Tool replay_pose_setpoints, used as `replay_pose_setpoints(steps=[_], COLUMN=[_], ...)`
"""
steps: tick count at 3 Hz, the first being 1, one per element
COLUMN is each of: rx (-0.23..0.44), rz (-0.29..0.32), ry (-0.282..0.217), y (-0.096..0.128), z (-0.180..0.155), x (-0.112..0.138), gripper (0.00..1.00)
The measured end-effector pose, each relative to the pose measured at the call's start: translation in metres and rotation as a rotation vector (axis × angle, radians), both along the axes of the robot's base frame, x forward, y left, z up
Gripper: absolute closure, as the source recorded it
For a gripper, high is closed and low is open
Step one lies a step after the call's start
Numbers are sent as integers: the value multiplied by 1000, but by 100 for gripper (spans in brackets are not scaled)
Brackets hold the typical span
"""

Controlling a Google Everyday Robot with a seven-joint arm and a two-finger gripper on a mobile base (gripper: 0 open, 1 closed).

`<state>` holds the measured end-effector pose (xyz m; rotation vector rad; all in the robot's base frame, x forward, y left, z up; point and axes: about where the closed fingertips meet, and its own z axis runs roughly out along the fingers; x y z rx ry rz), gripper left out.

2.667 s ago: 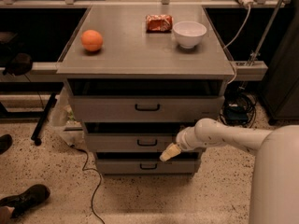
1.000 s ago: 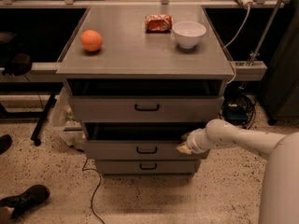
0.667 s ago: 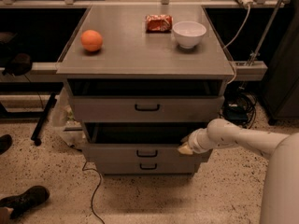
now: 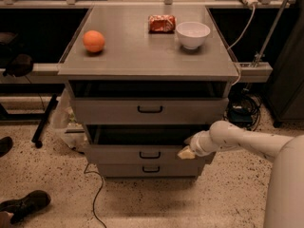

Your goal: Open middle drawer

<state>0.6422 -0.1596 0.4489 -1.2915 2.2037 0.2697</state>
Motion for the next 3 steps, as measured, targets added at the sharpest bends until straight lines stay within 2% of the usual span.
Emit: replay_pose_setpoints(steps=[1,2,3], rx=[0,-32,-79], rz=[0,43,86], ry=[0,13,74], y=[0,-2,-16], z=[0,-3,-14], x=[0,-19,-50], gripper=[4,0,0])
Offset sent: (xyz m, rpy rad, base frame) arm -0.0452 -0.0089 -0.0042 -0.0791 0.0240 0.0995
